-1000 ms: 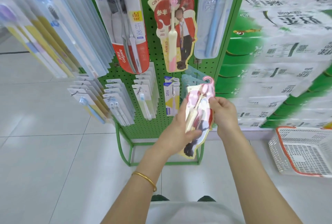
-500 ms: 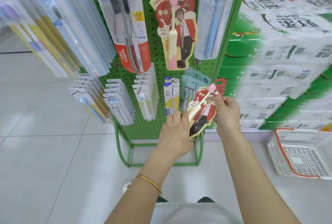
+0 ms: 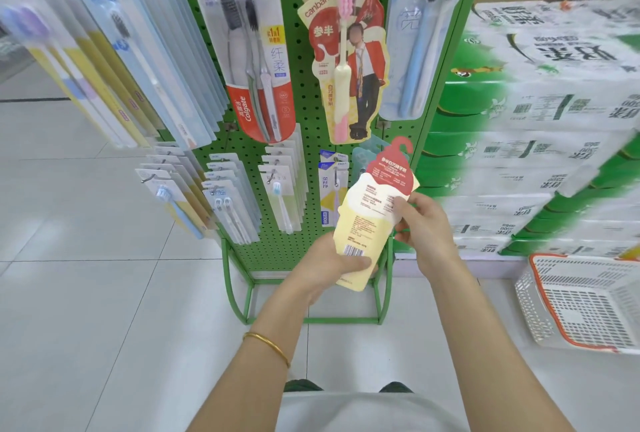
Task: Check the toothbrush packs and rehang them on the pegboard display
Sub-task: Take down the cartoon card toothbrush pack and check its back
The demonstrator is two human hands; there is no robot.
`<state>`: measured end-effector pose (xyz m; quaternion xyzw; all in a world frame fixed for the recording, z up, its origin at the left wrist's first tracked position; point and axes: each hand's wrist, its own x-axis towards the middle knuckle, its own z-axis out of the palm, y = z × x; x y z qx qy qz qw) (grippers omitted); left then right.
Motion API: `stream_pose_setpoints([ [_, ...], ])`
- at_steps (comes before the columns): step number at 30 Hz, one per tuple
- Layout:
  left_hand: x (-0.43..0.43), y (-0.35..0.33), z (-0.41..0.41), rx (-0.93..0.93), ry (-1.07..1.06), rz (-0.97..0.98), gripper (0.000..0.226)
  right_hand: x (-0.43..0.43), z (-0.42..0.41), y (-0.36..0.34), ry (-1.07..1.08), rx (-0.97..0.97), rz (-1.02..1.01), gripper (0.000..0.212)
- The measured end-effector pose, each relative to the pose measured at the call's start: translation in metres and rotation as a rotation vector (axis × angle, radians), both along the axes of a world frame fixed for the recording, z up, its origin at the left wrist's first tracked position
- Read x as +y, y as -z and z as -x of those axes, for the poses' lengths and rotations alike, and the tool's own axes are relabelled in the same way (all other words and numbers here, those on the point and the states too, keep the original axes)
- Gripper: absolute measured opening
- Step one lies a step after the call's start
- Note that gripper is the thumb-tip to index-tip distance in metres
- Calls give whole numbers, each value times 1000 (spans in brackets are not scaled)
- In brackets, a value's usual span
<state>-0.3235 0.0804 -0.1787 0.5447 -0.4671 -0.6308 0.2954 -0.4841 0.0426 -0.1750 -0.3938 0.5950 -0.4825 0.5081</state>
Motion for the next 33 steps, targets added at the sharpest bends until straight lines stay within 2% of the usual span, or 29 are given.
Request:
stream_pose_setpoints([
  [2, -1, 0, 0, 45, -66, -29, 22, 1, 1, 0, -31, -19, 24, 9],
  [5, -6, 0, -1, -44, -148, -5, 14, 1, 9, 0, -96, -71, 31, 8],
  [9, -16, -13, 0, -74, -241, 144, 12, 5, 19, -3, -292, -8, 64, 7],
  [12, -23, -26, 2, -82, -293, 282, 19, 8, 17, -5, -435, 7, 64, 8],
  [17, -33, -49, 3, -83, -328, 410, 10, 9, 13, -8, -541, -4, 75, 7],
  [20, -37, -57, 2, -18, -312, 354, 12, 7, 16, -13, -564, -7, 119, 14],
  [23, -42, -67, 4, 35, -295, 313, 20, 4, 15, -20, -594, -101, 147, 15],
  [26, -45, -78, 9, 164, -273, 295, 20, -1, 9, -23, -602, -203, 106, 32],
  [30, -49, -90, 17, 267, -255, 329, 29, -6, 1, -26, -641, -162, 85, 48],
  [33, -51, -101, 23, 344, -232, 304, 34, -8, -3, -32, -692, -207, 127, 53],
])
